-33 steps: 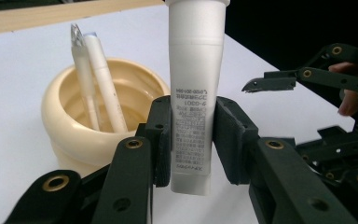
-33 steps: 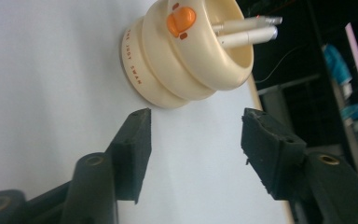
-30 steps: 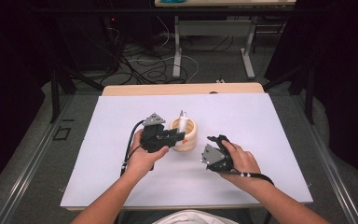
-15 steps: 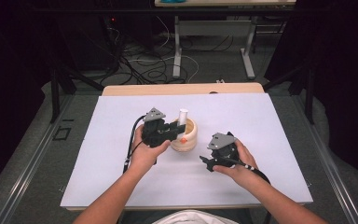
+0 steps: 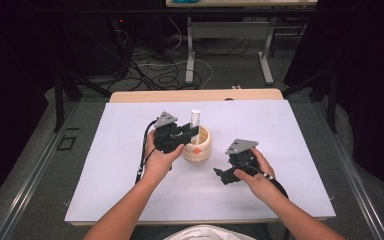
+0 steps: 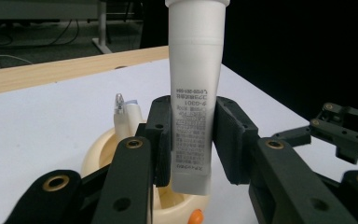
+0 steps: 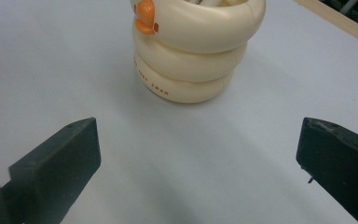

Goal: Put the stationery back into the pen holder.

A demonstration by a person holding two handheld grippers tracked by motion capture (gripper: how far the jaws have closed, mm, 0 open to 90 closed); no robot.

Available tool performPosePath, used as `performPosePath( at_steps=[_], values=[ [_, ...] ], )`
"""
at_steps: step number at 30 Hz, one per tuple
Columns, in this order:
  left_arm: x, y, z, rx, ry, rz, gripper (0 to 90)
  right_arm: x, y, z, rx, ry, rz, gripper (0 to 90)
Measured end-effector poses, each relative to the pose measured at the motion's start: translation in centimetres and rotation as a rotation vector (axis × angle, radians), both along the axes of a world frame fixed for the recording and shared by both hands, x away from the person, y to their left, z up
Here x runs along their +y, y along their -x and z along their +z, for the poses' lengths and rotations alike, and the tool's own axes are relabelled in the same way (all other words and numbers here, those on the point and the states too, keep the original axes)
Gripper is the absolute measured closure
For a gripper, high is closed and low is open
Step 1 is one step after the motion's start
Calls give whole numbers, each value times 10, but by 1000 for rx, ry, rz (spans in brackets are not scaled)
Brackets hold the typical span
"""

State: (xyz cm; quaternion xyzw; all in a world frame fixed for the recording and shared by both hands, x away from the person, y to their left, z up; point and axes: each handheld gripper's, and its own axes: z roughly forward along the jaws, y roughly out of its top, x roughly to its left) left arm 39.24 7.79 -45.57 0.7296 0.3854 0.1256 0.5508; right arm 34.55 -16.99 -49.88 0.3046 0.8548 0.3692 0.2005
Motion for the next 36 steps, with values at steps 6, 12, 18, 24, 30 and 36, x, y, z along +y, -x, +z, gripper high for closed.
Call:
performPosePath(
  at_steps=[6,12,18,24,30,36],
  values=[
    [-3,-6,-5,-4,0,25,690,-3,0,-2,20,-41,-16,0],
    [-8,-10,-15,24,-6,55,690,-6,-1,-4,42,-70,-27,0],
    [-11,-14,-24,53,-8,84,690,-7,-3,-6,44,-76,-30,0],
    [-13,-15,-35,80,-20,95,691,-8,-3,-7,63,-72,-22,0],
    [-16,-14,-41,90,-17,96,691,-7,-4,-9,67,-80,-12,0],
    [-16,-12,-44,106,-17,97,690,-9,-5,-11,85,-87,-16,0]
  ],
)
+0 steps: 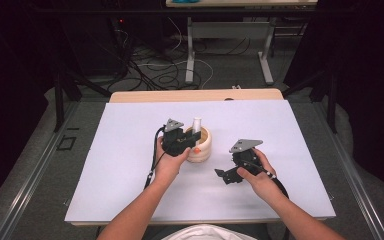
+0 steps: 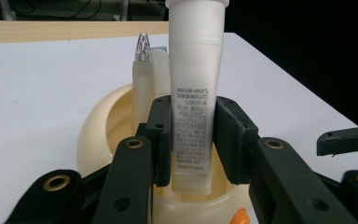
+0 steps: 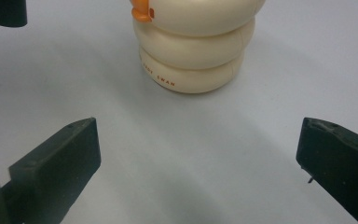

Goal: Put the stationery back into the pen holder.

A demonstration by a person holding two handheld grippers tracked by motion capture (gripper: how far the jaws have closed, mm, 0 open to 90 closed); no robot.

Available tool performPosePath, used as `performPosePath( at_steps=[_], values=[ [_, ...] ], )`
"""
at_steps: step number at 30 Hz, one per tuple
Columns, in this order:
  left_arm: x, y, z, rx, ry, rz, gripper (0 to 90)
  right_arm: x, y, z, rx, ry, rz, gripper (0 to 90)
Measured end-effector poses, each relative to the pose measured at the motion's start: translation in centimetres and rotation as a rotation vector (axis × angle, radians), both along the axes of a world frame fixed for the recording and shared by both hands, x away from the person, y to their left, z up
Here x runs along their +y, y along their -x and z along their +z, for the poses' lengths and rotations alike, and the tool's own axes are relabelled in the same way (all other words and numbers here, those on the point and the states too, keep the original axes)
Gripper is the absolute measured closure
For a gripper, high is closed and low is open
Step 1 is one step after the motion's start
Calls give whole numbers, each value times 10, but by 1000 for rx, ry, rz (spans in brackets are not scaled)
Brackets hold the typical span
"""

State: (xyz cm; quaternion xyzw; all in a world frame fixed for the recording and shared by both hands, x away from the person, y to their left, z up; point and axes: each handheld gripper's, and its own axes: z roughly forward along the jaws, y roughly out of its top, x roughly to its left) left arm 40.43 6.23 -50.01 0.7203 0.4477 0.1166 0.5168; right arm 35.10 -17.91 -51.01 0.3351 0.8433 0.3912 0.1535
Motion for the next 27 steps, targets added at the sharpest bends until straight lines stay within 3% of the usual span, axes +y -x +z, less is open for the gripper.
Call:
performPosePath(
  at_steps=[5,6,9,15,21,22,25,27],
  values=[
    [2,2,-1,21,-6,-5,688,-2,0,-1,7,-1,2,0],
    [3,3,-1,9,1,-4,678,-2,0,-1,2,1,4,0],
    [6,6,4,-6,16,-10,622,-3,0,0,12,4,2,0],
    [14,12,13,-20,1,-32,537,-3,-1,-4,7,6,-6,0],
    [26,17,20,-35,-15,-38,390,-5,0,-2,-17,-13,-20,0],
    [27,18,21,-32,-8,-40,365,-6,0,-1,-4,6,-20,0],
    [35,20,24,-41,-9,-42,328,-7,1,1,9,-3,-31,0],
    [41,22,25,-46,-15,-46,287,-8,0,0,-8,-16,-41,0]
  ],
)
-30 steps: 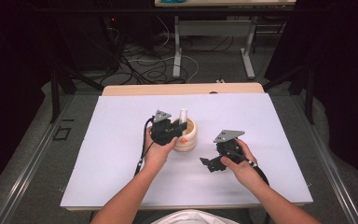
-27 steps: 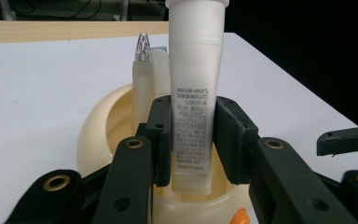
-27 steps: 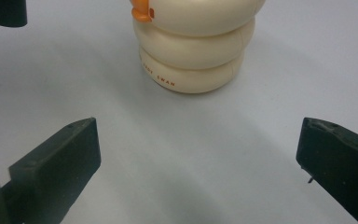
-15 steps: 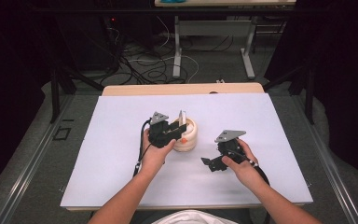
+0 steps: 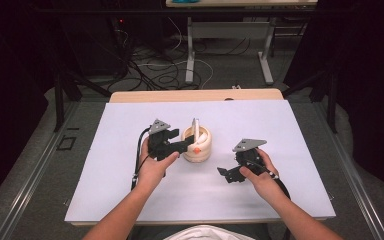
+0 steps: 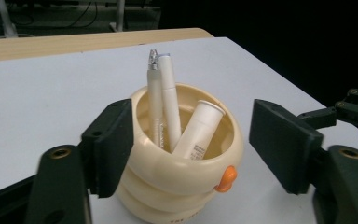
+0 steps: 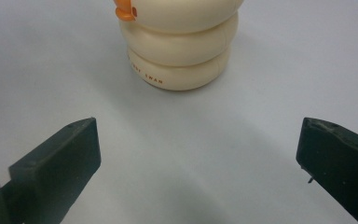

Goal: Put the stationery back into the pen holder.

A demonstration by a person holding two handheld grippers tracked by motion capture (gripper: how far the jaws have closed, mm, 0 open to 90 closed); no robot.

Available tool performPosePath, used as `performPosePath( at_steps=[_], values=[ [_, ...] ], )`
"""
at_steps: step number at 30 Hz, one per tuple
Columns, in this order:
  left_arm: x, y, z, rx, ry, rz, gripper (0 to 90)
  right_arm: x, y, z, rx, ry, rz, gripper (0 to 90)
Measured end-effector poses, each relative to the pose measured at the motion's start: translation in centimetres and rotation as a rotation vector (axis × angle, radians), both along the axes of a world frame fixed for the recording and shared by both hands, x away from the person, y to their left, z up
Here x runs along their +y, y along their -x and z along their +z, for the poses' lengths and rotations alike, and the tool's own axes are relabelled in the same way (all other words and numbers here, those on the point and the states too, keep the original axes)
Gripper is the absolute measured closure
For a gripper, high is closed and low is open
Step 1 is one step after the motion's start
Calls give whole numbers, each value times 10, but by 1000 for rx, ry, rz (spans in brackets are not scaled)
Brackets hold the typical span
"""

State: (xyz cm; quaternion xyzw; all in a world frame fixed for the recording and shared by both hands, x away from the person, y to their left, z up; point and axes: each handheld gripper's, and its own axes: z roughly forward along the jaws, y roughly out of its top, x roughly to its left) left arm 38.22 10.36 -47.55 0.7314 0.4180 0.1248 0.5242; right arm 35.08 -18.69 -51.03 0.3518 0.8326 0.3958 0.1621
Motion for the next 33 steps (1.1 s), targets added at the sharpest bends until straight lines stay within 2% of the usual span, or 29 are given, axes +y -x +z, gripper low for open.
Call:
performPosePath(
  at_steps=[2,4,6,8,10,11,14,15,18,19,22,25,26,29,33],
  values=[
    [6,2,0,-16,-12,-2,259,-1,-1,0,-8,-6,2,0],
    [13,2,0,-24,-33,-9,213,-2,0,1,4,-3,-3,0],
    [19,4,-1,-14,-31,-4,212,-3,0,2,5,2,-5,0],
    [27,4,-1,-26,-50,-4,207,-4,-1,1,-8,-17,-13,0],
    [34,5,-2,-44,-67,1,202,-6,-2,1,-15,-15,-20,0],
    [38,6,-2,-50,-70,6,202,-7,-2,2,1,-11,-22,0],
    [47,8,-1,-81,-74,19,202,-10,-3,2,10,-18,-34,0],
    [51,9,-1,-81,-66,20,202,-10,-4,1,-4,-35,-42,0],
    [60,13,-2,-65,-49,34,202,-16,-6,3,5,-32,-51,0],
    [64,13,-3,-70,-45,34,202,-16,-6,2,-1,-53,-64,0],
    [74,16,-6,-74,-42,58,164,-22,-8,3,-4,-61,-78,0],
    [83,16,-8,-56,-34,85,156,-28,-10,3,-2,-73,-96,0],
    [85,16,-10,-46,-13,98,144,-30,-10,3,7,-68,-104,0],
    [93,16,-14,-25,-18,111,44,-37,-13,2,-5,-76,-128,0],
    [103,17,-21,-22,-44,115,1,-45,-15,2,0,-91,-156,0]
  ],
)
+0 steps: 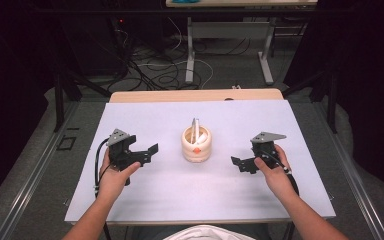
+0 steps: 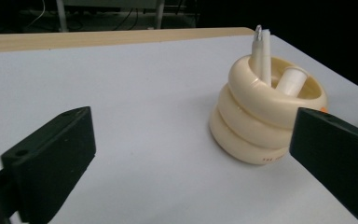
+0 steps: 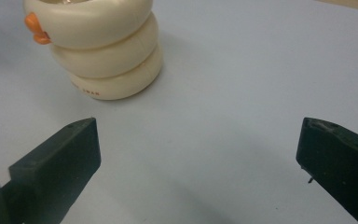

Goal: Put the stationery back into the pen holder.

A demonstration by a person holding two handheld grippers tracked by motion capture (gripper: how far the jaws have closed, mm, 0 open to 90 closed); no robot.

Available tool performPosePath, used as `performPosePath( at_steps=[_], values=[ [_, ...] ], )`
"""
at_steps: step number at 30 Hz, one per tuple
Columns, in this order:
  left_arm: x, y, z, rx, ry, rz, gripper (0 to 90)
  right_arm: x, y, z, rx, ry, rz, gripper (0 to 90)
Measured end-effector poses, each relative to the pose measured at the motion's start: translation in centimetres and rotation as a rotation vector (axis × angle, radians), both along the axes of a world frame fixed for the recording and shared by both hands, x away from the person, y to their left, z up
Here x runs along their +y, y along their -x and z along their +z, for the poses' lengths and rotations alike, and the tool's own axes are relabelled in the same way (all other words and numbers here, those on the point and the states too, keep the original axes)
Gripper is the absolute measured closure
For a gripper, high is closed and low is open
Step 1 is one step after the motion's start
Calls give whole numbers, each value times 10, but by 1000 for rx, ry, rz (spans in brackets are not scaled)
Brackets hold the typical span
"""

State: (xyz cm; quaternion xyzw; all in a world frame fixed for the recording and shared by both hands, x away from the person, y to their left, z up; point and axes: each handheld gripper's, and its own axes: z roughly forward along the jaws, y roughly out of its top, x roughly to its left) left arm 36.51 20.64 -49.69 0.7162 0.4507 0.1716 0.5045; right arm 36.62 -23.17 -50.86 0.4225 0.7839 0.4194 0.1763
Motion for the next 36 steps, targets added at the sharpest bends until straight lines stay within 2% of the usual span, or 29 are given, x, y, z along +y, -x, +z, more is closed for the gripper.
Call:
performPosePath(
  at_steps=[4,10,13,19,26,36],
  values=[
    [7,-1,-8,4,-27,12,1,-7,-2,0,-2,-6,-32,0],
    [15,-2,-20,18,-45,32,1,-18,-5,-6,15,-13,-72,0],
    [18,-1,-26,18,-66,41,1,-23,-7,-9,21,-18,-88,0],
    [23,-2,-34,35,-80,51,1,-27,-9,-12,21,-10,-99,0],
    [23,-3,-37,44,-95,58,1,-29,-11,-15,30,-19,-109,0],
    [28,-7,-40,62,-98,103,1,-33,-15,-21,56,-39,-123,0]
  ],
)
